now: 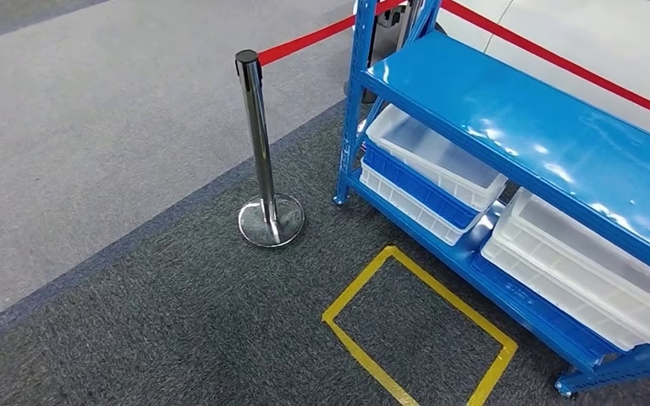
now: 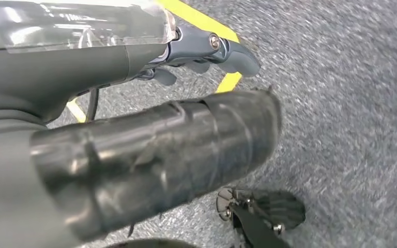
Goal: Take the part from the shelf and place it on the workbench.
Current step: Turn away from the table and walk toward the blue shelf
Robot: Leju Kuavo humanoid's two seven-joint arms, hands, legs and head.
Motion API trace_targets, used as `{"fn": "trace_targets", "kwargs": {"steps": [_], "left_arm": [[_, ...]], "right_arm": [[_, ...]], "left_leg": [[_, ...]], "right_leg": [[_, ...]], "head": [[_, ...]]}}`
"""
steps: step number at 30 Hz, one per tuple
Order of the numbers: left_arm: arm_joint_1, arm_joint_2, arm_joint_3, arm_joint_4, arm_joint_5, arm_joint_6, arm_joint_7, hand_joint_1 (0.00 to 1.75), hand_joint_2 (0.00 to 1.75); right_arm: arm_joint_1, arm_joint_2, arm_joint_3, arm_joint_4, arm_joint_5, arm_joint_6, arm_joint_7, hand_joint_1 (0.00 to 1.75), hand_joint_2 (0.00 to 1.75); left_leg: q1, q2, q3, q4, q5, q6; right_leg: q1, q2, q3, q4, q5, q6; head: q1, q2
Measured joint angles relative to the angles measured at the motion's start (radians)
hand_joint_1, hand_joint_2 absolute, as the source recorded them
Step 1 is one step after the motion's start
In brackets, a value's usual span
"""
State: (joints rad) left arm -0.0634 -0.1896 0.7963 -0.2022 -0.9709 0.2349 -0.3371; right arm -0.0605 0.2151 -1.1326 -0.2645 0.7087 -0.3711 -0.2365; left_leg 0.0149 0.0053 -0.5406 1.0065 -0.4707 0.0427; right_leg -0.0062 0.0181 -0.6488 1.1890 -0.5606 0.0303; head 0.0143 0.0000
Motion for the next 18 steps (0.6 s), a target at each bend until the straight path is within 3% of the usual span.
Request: {"fn": "trace_targets", "kwargs": {"steps": [2,3,4,7,9,11,13,14,16,17,18], "left_arm": [[0.003,0.0,0.0,0.0,0.0,0.0,0.0,0.0,0.0],[0.003,0.0,0.001,0.0,0.0,0.0,0.0,0.0,0.0],[0.003,0.0,0.001,0.0,0.0,-0.001,-0.001,0.0,0.0],[0.001,-0.001,0.002,0.0,0.0,-0.002,-0.001,0.0,0.0],[0.0,-0.001,0.003,0.0,0.0,-0.003,-0.002,0.0,0.0],[-0.003,-0.001,0.003,0.0,0.0,-0.003,-0.002,0.0,0.0],[-0.005,-0.002,0.003,0.0,0.0,-0.003,-0.003,0.0,0.0],[-0.005,-0.002,0.004,0.0,0.0,-0.003,-0.004,0.0,0.0],[-0.004,-0.001,0.005,0.0,0.0,-0.003,-0.004,0.0,0.0],[-0.002,-0.001,0.006,0.0,0.0,-0.003,-0.004,0.0,0.0],[0.0,-0.001,0.006,0.0,0.0,-0.003,-0.004,0.0,0.0]], "right_arm": [[-0.001,0.0,0.0,0.001,0.0,0.002,0.0,0.0,0.0],[0.0,0.0,0.0,0.001,0.0,0.002,0.0,0.0,0.0],[0.001,0.0,0.0,0.001,0.0,0.002,0.0,0.0,0.0],[0.002,0.0,0.0,0.001,0.001,0.001,0.001,0.0,0.0],[0.0,-0.001,0.0,0.001,0.002,0.001,0.001,0.0,0.0],[0.001,0.0,-0.001,0.001,0.002,0.001,0.001,0.0,0.0],[0.001,0.0,-0.001,0.001,0.003,0.001,0.002,0.0,0.0],[0.001,0.0,-0.001,0.001,0.004,0.001,0.002,0.0,0.0],[-0.001,0.0,-0.001,0.001,0.005,0.002,0.002,0.0,0.0],[-0.001,0.0,-0.001,0.001,0.005,0.002,0.002,0.0,0.0],[0.0,0.0,-0.001,0.001,0.005,0.002,0.002,0.0,0.0]], "left_leg": [[-0.001,0.025,-0.001,0.001,-0.003,0.001],[-0.001,0.036,0.0,0.001,-0.004,0.001],[-0.001,0.046,0.002,0.001,-0.006,0.0],[-0.004,0.071,0.014,0.002,-0.015,-0.01],[-0.006,0.086,0.019,0.003,-0.021,-0.021],[-0.007,0.1,0.024,0.0,-0.025,-0.033],[-0.005,0.076,0.02,0.027,-0.049,-0.043],[-0.004,0.053,0.001,0.071,-0.077,-0.047],[-0.001,0.014,-0.064,0.206,-0.14,-0.05],[-0.001,0.007,-0.095,0.264,-0.157,-0.052],[-0.001,0.004,-0.112,0.29,-0.153,-0.052]], "right_leg": [[-0.004,-0.011,-0.058,0.116,-0.042,0.006],[-0.005,-0.013,-0.063,0.126,-0.035,0.007],[-0.006,-0.016,-0.046,0.094,-0.009,0.007],[0.001,-0.062,0.064,-0.117,0.082,-0.008],[0.01,-0.076,0.087,-0.169,0.091,-0.022],[0.01,-0.055,0.088,-0.172,0.094,-0.034],[0.003,-0.038,0.095,-0.184,0.1,-0.047],[0.0,-0.029,0.099,-0.189,0.104,-0.053],[0.001,-0.011,0.098,-0.19,0.105,-0.059],[0.002,0.001,0.098,-0.189,0.104,-0.06],[0.002,0.013,0.099,-0.188,0.103,-0.06]], "head": [[0.0,0.0],[0.0,0.0],[0.0,0.0],[0.0,0.0],[0.0,0.0],[0.0,0.0],[-0.002,0.0],[-0.003,0.0],[-0.004,0.0],[-0.004,0.0],[-0.004,0.0]]}}
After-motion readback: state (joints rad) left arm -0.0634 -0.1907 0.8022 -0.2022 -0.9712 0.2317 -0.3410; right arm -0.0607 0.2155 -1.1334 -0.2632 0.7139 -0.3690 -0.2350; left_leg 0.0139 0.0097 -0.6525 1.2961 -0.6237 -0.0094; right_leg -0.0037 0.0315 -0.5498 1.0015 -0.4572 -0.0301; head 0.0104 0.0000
